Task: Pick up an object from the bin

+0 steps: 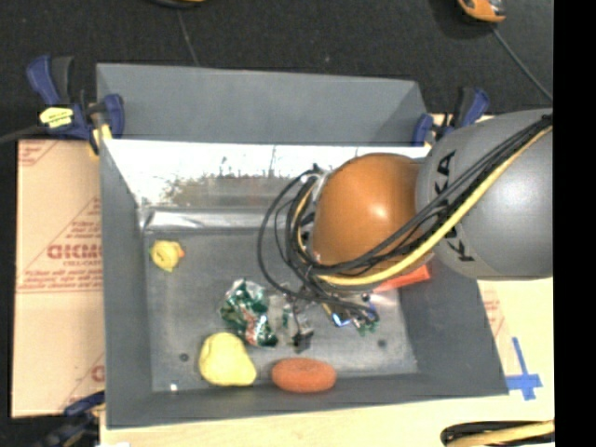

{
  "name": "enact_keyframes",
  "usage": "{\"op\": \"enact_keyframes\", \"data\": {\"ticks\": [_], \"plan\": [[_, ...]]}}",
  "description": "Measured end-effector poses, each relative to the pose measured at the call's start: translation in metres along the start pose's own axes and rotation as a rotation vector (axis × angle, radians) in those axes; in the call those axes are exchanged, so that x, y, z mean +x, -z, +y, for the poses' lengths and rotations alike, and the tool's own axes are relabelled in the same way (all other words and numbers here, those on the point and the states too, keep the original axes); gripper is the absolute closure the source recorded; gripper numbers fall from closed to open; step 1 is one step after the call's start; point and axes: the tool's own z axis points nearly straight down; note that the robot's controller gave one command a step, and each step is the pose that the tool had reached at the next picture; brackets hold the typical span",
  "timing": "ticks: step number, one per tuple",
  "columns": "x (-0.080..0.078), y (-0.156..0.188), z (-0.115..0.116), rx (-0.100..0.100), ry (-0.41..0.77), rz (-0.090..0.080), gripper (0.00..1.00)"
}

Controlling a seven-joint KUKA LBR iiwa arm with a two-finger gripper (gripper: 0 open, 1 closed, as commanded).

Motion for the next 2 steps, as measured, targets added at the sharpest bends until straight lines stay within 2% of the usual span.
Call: {"op": "enact_keyframes", "data": {"ticks": [1,2], "plan": [[-0.002,-0.017,0.004,-0.002,0.097,0.004,1.0],[-0.001,-0.003,0.006,-0.001,-0.086,0.001,1.0]]}}
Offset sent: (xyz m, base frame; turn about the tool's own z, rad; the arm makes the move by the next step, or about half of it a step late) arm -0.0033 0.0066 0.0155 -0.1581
